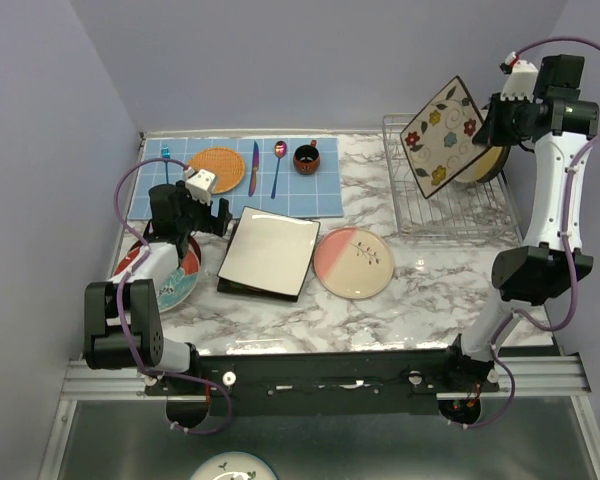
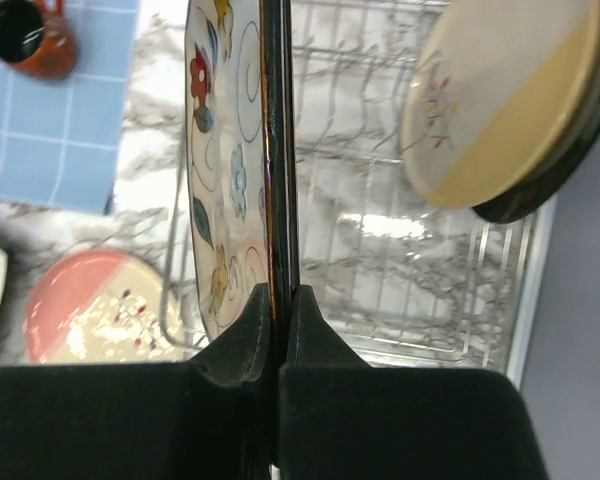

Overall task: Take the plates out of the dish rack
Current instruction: Place the plate at the center of the board.

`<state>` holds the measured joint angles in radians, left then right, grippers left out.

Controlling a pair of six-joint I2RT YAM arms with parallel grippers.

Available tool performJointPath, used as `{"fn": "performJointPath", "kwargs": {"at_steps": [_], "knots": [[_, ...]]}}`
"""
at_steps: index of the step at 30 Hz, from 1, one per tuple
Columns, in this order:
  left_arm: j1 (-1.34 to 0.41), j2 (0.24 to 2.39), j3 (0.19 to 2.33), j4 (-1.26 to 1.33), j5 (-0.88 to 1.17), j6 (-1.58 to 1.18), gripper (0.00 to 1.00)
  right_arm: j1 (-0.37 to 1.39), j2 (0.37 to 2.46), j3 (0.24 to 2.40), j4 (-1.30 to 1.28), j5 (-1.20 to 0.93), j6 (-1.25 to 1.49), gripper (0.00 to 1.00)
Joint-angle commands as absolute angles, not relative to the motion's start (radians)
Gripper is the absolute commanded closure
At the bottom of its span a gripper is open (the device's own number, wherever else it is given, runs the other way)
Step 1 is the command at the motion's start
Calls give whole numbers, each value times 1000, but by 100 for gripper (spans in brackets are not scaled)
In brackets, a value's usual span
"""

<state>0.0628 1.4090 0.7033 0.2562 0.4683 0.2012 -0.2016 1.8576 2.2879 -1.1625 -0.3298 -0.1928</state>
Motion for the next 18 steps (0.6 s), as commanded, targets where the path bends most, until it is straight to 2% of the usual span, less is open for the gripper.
{"fn": "performJointPath", "kwargs": {"at_steps": [1, 6, 18], "knots": [[55, 1408, 744, 267, 446, 184, 2, -160, 1723, 2205, -1092, -580, -227, 99], [57, 1414, 764, 282, 411, 146, 2, -129, 1678, 2109, -1120, -731, -282, 99], [117, 1469, 876, 252, 384, 81, 2, -2, 1683, 1931, -1111, -871, -354, 99]]}}
